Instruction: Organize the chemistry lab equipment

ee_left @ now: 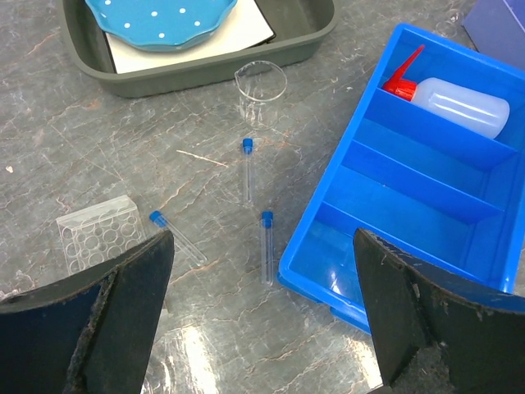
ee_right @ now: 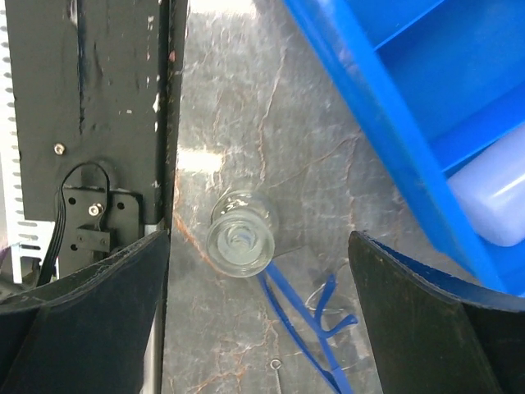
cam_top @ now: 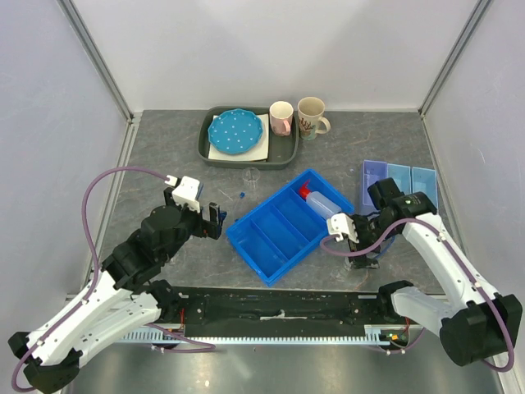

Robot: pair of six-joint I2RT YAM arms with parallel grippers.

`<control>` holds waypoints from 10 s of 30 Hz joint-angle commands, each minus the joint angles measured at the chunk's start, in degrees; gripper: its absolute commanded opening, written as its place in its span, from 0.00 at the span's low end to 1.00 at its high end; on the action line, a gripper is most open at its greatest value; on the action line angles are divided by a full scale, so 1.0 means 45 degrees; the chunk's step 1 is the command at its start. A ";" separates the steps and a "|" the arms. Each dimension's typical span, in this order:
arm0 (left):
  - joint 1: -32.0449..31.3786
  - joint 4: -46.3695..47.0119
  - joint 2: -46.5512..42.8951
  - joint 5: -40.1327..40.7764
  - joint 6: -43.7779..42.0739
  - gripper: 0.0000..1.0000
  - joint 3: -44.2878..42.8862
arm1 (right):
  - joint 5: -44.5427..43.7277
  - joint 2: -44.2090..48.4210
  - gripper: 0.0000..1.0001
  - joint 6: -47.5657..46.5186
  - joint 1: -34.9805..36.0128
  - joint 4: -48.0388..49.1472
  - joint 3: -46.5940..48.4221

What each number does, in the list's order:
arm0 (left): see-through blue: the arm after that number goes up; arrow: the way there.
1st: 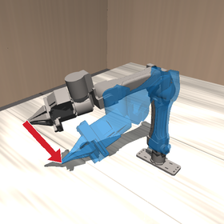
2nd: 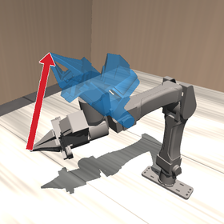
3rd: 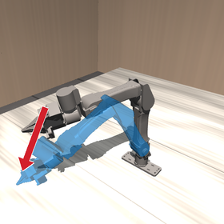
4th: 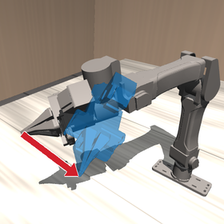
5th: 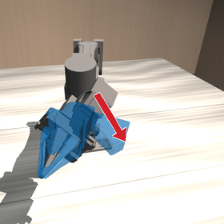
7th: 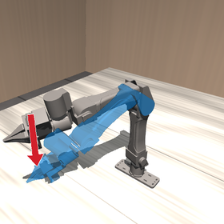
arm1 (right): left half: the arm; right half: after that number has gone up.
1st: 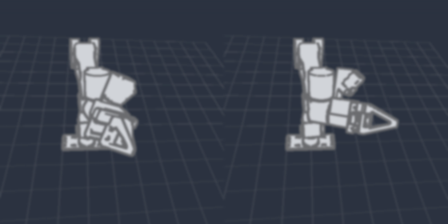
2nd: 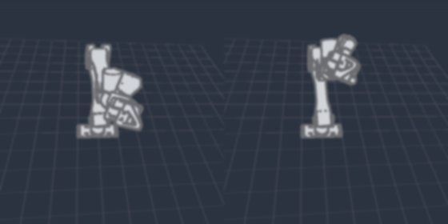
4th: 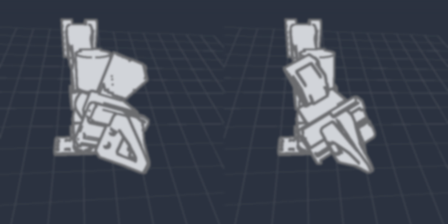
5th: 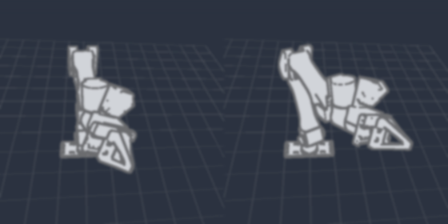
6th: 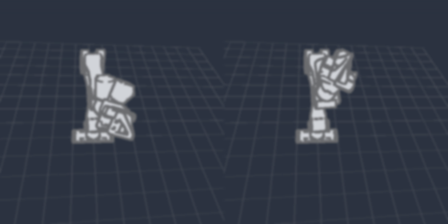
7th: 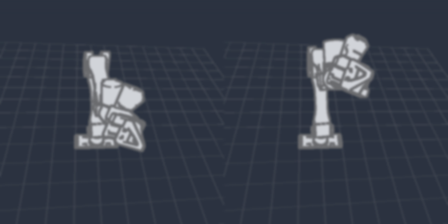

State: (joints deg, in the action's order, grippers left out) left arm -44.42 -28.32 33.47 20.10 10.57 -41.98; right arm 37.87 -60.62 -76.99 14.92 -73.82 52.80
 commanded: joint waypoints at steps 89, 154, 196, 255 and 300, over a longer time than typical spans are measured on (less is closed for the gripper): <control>0.0009 -0.0231 0.1253 0.1120 -0.0512 0.96 -0.0164 | -0.3239 -0.8600 0.84 0.4413 0.3990 0.7244 0.4655; 0.3739 -0.1911 1.6916 -0.1380 0.7202 0.68 -0.9792 | 0.3577 -0.0434 0.98 1.2695 -0.1440 1.3690 -0.0404; 0.3954 0.1483 0.9031 -0.6473 0.3162 0.02 -0.3781 | 0.2601 -0.1587 0.98 1.0958 -0.1440 1.2636 -0.0307; -0.0929 0.1937 0.9012 -0.4525 0.2789 0.64 -0.2997 | 0.3538 -0.2623 0.98 0.9902 -0.2749 1.2108 -0.0561; 0.7935 -0.8372 0.5059 0.1686 1.0108 1.00 -0.2430 | 0.3988 -0.1646 0.98 0.9804 -0.2827 1.1855 -0.0385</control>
State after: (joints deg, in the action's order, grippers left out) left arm -12.34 -60.47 52.47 22.83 45.69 -51.86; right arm 53.34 -68.99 -31.57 2.39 -20.91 49.54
